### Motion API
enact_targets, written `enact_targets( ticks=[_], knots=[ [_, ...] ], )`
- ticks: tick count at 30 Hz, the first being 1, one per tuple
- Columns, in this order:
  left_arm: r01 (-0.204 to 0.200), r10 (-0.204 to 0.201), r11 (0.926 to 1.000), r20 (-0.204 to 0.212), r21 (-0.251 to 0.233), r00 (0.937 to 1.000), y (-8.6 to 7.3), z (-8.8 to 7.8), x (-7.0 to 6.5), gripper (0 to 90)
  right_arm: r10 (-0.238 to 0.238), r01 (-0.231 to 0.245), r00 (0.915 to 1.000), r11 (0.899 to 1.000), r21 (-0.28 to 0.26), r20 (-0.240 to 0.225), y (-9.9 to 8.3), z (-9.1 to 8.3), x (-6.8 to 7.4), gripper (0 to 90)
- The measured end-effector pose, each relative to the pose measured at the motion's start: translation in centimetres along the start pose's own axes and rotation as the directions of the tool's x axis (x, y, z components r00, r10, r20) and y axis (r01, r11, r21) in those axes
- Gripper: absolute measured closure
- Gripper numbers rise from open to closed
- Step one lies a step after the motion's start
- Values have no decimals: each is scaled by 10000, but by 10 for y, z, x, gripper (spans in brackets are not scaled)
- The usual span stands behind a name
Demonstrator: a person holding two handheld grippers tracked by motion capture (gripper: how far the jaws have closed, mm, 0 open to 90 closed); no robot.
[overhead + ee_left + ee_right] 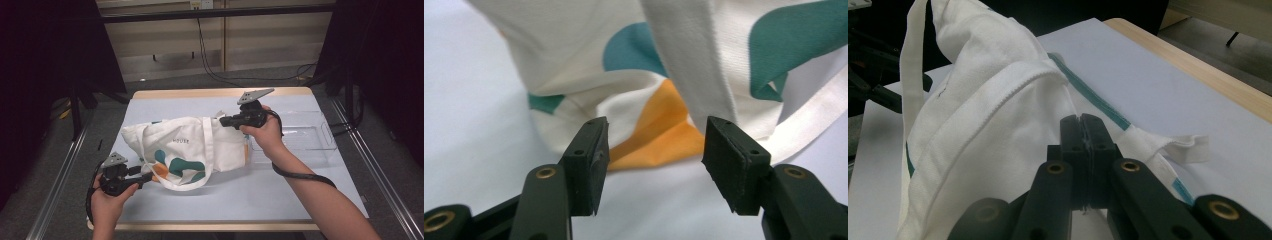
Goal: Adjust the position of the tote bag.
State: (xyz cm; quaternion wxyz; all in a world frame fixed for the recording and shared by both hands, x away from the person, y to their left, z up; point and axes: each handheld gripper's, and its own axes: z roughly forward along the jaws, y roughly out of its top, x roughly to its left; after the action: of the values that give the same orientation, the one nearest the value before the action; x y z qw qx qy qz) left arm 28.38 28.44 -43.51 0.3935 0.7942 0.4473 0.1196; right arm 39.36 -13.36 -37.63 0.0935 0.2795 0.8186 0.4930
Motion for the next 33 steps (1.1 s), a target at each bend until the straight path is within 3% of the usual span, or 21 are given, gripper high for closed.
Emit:
enact_targets(
  ticks=[9, 19, 22, 27, 33],
  knots=[
    [-59, 59, 10000, -71, -33, 10000, 1, -11, -2, 439, -44, 44, 9999, 10000, 19, 135, -3, 4, 0, 889],
    [-502, 503, 9986, 35, -168, 9987, 11, -25, -15, 553, 1, -1, 9999, 10000, 3, 109, -3, 3, 1, 889],
    [-550, 554, 9983, 190, -197, 9983, 13, -24, -20, 596, 11, -11, 9999, 10000, -16, 147, -3, 3, 1, 889],
    [-618, 617, 9981, 775, -12, 9951, 16, -19, -28, 762, -13, 13, 9998, 10000, 13, 181, -4, 3, 2, 889],
    [-840, 846, 9964, 1324, -105, 9876, 21, -6, -44, 821, 42, -42, 9999, 10000, -5, 128, -3, 2, 1, 889]
  ],
)
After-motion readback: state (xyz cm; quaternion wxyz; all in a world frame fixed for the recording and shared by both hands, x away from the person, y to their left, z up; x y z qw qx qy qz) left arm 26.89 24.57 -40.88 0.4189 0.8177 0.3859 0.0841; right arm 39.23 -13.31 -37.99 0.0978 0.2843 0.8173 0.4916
